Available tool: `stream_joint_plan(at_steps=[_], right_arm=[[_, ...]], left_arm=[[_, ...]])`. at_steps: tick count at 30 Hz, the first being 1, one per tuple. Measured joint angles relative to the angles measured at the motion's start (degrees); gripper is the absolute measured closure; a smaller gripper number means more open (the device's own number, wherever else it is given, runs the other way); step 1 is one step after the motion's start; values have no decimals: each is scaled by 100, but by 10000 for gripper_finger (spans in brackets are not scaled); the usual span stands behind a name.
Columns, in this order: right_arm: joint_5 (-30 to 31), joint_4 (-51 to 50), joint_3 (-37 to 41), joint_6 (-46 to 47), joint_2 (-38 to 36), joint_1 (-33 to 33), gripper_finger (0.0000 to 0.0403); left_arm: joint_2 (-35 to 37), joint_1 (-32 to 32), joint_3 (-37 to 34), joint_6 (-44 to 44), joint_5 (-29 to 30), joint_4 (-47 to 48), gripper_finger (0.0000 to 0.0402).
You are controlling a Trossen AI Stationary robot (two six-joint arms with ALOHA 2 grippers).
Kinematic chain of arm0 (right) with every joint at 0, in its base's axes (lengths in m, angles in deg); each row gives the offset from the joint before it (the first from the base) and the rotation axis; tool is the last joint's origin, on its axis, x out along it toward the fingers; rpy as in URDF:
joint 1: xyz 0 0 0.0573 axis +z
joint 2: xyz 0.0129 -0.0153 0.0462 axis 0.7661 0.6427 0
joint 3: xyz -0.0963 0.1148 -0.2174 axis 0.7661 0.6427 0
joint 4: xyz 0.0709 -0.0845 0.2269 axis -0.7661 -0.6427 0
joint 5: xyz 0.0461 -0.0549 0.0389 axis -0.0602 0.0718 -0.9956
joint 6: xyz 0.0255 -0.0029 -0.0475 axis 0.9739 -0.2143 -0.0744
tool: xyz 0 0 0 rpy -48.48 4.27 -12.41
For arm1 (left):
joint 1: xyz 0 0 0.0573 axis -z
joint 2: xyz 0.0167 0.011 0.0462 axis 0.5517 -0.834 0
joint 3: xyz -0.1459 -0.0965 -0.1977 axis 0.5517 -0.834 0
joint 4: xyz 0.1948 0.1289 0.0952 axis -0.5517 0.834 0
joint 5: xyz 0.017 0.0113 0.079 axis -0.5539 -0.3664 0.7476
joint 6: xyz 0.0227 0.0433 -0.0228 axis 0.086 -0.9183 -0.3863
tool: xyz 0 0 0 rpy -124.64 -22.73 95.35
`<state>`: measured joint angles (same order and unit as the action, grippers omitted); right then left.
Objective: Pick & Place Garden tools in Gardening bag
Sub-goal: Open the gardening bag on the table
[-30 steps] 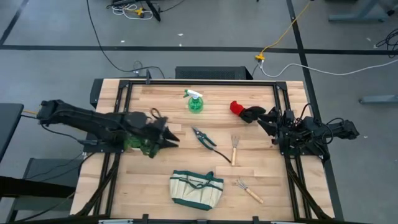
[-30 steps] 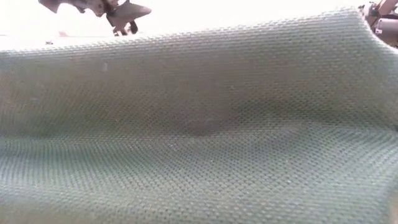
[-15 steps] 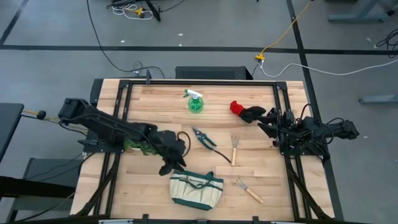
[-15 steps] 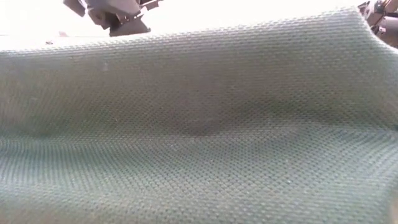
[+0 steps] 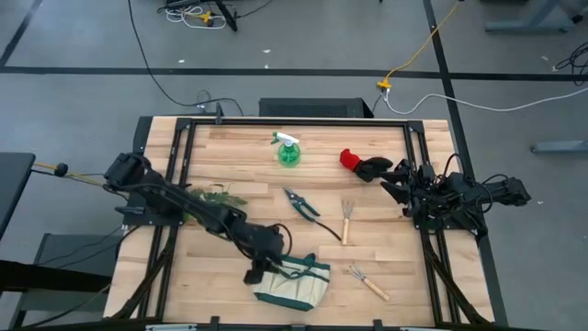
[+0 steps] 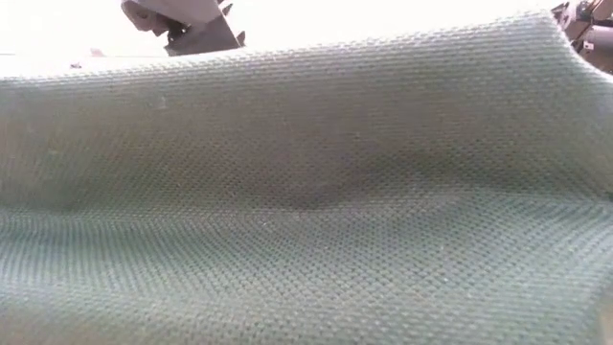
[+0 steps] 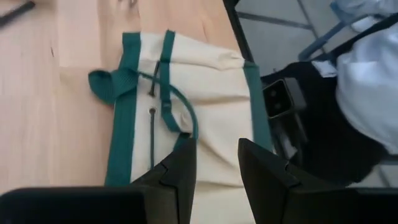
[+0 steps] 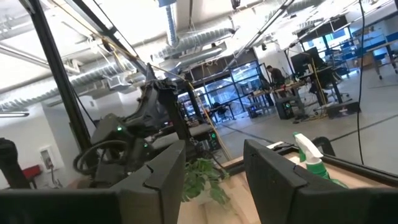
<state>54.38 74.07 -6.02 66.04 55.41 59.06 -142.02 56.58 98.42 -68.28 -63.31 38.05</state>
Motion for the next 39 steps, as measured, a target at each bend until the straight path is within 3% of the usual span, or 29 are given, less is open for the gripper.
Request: stream_joint_plan(at_steps=[7, 18, 24, 30, 39], right_arm=[[0, -2, 0, 0, 0, 1, 238], [0, -73, 0, -2, 0, 0, 238], [4, -144, 0, -3, 0, 1, 238], [7, -146, 0, -4, 0, 1, 238], [11, -184, 0, -4, 4, 1, 238]], left_arm=[[-738, 44, 723, 21, 285, 1275, 275], [-1246, 98, 1555, -360, 132, 1471, 273], [-1246, 122, 1687, -306, 245, 2145, 223], [-1254, 121, 1687, -317, 419, 2020, 176], [-1668, 168, 1685, -315, 225, 1857, 183]])
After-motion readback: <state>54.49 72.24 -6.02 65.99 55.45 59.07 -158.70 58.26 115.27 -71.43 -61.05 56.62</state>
